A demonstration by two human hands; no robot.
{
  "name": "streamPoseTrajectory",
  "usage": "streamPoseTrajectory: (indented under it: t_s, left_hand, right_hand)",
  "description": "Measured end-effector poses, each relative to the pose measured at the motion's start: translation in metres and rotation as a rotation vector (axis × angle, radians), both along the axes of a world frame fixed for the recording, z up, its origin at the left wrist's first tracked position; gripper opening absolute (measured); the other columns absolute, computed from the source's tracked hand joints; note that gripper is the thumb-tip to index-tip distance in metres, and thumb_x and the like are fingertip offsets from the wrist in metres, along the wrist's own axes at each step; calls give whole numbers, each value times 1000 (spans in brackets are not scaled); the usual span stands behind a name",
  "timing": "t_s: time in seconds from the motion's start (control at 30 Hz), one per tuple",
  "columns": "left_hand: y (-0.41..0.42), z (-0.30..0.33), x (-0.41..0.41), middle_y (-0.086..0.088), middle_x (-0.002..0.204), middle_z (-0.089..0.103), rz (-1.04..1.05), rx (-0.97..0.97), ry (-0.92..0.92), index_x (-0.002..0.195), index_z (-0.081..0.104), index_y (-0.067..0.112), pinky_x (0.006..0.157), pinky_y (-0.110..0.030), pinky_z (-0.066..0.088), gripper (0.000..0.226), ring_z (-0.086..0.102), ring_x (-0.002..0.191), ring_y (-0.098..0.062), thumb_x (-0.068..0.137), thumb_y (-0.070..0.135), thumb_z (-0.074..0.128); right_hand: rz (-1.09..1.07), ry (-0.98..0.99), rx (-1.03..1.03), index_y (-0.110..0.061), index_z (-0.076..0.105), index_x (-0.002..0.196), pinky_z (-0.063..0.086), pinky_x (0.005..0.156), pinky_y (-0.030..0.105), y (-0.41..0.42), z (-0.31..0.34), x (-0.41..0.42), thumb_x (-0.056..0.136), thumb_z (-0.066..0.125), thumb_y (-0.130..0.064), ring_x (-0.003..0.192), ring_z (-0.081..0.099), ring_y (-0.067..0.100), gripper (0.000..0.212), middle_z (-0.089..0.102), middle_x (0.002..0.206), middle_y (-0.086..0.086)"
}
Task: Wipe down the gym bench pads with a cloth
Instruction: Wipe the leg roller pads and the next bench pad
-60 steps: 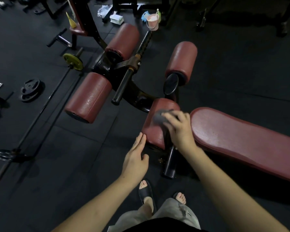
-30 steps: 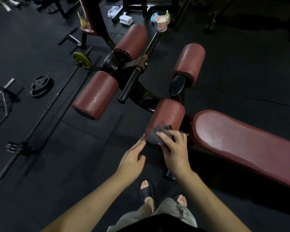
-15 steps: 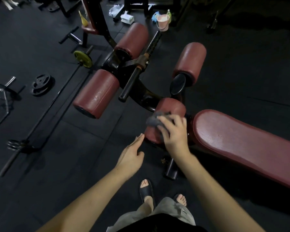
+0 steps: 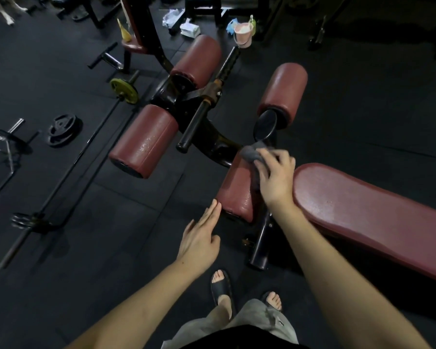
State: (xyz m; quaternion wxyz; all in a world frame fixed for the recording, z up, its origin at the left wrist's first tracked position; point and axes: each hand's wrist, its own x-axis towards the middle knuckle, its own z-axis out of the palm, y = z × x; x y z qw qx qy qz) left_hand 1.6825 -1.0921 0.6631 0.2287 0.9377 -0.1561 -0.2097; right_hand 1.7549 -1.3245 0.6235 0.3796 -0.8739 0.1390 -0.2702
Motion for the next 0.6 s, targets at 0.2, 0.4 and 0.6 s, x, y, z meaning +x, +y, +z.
streamPoseTrajectory:
  t_s: [0.2, 0.4, 0.6]
  left_hand:
    - [-1, 6, 1, 25, 163, 12, 56, -102, -74, 162, 25, 28, 128, -32, 14, 78, 2, 146, 17, 93, -4, 43]
    - [-8, -12, -9, 18, 170, -6, -180, 41, -228, 164, 7, 29, 128, -31, 3, 88, -8, 154, 4, 90, 2, 47]
    - [-5, -14, -4, 23, 167, -17, -135, 245, -266, 162, -11, 36, 128, -35, 3, 94, -9, 154, 3, 91, 11, 46]
  right_hand:
    - [166, -51, -6, -17, 68, 132, 43, 96, 34, 55, -28, -100, 94, 73, -13, 110, 50, 30, 39, 57, 123, 11]
    - [58, -38, -28, -18, 71, 128, 44, 93, 38, -2, -17, -19, 100, 63, -23, 106, 49, 32, 30, 59, 120, 11]
    - [38, -17, -3, -20, 71, 130, 44, 93, 36, 3, -8, -13, 100, 63, -25, 105, 47, 28, 32, 57, 119, 9]
